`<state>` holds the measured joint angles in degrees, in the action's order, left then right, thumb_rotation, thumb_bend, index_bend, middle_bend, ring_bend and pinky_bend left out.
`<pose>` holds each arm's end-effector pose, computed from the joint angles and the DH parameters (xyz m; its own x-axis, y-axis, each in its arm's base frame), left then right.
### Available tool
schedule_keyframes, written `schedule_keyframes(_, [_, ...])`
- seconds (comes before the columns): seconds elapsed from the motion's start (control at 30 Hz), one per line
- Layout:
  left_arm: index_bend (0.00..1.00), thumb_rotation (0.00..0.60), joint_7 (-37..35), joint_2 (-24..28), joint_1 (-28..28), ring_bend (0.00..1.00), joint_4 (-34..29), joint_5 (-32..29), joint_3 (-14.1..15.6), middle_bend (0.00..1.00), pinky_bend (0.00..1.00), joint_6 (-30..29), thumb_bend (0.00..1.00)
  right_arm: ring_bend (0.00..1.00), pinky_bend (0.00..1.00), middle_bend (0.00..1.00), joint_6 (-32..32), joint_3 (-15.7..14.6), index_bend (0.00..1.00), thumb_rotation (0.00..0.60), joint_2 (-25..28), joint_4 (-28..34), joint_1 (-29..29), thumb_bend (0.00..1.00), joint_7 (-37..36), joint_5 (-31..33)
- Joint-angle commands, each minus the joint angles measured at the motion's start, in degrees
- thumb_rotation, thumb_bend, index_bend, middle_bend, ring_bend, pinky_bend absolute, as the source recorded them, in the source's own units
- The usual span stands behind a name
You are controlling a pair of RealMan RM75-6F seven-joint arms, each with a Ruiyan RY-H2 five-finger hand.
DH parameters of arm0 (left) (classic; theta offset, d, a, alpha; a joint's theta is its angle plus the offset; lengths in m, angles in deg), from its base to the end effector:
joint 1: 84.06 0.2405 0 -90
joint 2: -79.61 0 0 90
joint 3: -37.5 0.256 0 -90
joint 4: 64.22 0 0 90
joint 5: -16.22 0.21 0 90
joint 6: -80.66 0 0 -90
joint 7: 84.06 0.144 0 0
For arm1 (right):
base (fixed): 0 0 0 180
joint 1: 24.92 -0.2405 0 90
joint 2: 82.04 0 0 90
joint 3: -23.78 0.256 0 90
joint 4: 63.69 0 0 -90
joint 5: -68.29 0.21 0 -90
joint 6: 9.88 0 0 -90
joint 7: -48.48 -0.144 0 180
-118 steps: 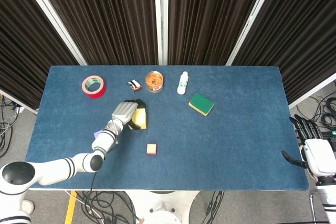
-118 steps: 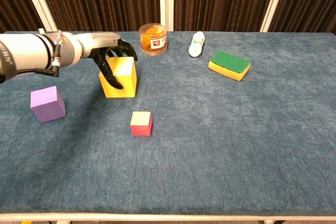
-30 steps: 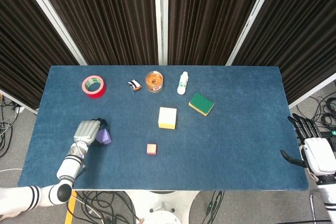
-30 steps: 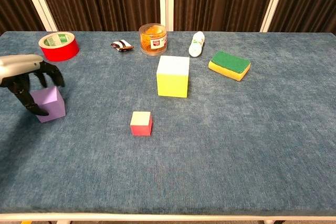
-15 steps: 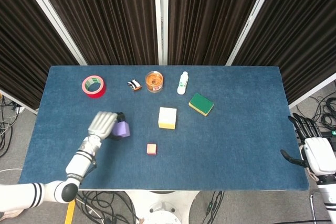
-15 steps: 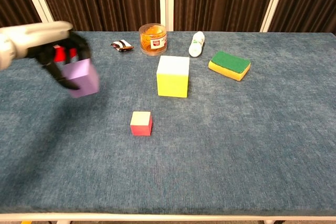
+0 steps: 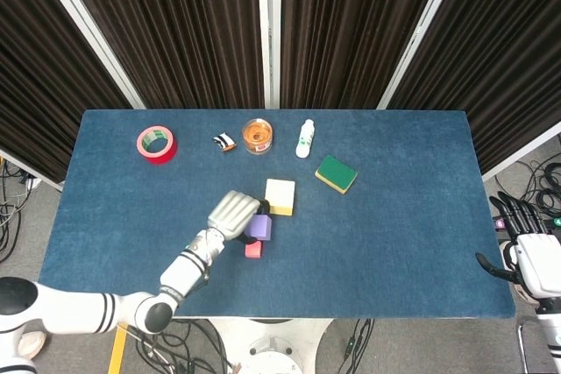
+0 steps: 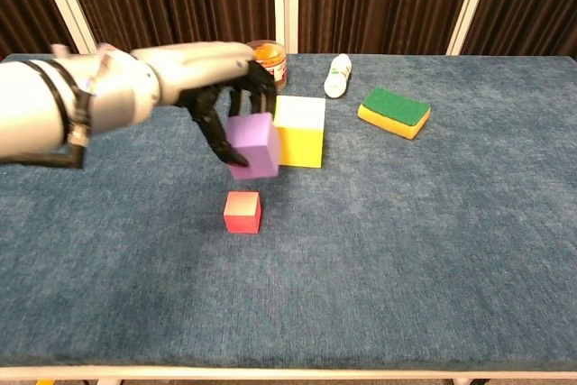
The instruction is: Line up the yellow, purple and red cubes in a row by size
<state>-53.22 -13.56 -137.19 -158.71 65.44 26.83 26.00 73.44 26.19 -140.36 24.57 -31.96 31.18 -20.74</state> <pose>-0.0621 0.3206 -0.0530 0.4327 0.3704 0.8219 0.8493 -0.4734 -0.2337 -0.3202 -0.1931 0.1923 0.2804 -0.0315 0.9594 -0.9576 -0.0784 0.2773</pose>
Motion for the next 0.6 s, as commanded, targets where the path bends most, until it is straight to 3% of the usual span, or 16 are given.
schedule_keyframes(0.03, [0.53, 0.6, 2.95, -2.71, -1.86, 0.54, 2.07, -0.9, 0.31, 0.58, 0.74, -0.57, 0.21, 0.0, 0.0, 0.02, 0.01, -0.05, 0.0, 0.6, 0.14, 0.13, 0.1, 0.14, 0.12, 0.03])
schedule_keyframes(0.6, [0.51, 0.6, 10.1, -9.4, -7.42, 0.53, 7.72, -5.66, -0.76, 0.54, 0.72, -0.59, 0.2, 0.0, 0.0, 0.02, 0.47, -0.06, 0.0, 0.6, 0.57, 0.21, 0.68, 0.14, -0.07, 0.08])
